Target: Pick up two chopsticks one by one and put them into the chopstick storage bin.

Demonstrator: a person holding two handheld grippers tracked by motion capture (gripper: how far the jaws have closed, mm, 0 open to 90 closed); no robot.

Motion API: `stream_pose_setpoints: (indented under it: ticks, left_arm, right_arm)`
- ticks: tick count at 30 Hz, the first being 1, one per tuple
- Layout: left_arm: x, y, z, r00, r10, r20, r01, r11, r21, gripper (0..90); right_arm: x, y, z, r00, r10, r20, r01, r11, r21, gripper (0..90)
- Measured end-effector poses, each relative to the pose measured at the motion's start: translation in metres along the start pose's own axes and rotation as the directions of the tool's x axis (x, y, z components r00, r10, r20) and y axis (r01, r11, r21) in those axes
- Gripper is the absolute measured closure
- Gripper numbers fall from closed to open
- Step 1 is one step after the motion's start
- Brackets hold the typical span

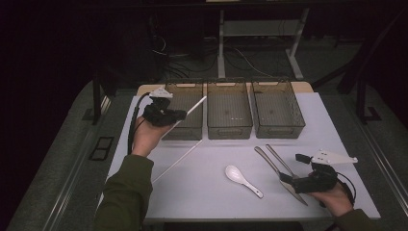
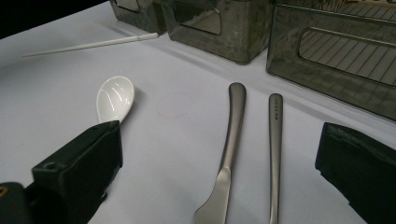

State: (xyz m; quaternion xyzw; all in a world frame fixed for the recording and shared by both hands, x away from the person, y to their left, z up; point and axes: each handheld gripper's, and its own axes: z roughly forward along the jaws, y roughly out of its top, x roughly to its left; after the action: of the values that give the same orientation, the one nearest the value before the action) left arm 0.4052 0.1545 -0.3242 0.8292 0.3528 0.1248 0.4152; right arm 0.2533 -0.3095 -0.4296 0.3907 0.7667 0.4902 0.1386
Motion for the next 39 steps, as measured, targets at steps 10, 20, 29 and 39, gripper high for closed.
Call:
stream_pose_setpoints:
  ticks: [10,20,29,39]
  left_arm:
    - [0.022,0.025,0.017,0.9993,0.004,-0.037,-0.004,0.9998,0.017,83.6]
    - [0.052,0.030,0.042,0.9969,-0.047,-0.064,0.047,0.9989,-0.004,83.6]
    - [0.074,0.034,0.056,0.9926,-0.099,-0.070,0.095,0.9940,-0.055,83.6]
    - [0.082,0.033,0.079,0.9840,-0.146,-0.102,0.143,0.9889,-0.040,83.5]
  right_arm:
    - [0.000,0.000,-0.001,1.0000,0.005,0.000,-0.005,1.000,-0.005,0.7]
    - [0.000,0.000,-0.001,1.0000,0.005,-0.004,-0.005,1.000,-0.008,0.7]
    - [-0.001,0.000,-0.002,0.9998,0.011,-0.015,-0.011,1.000,-0.017,0.7]
    - [-0.001,0.001,-0.003,0.9996,0.016,-0.025,-0.017,0.999,-0.029,0.7]
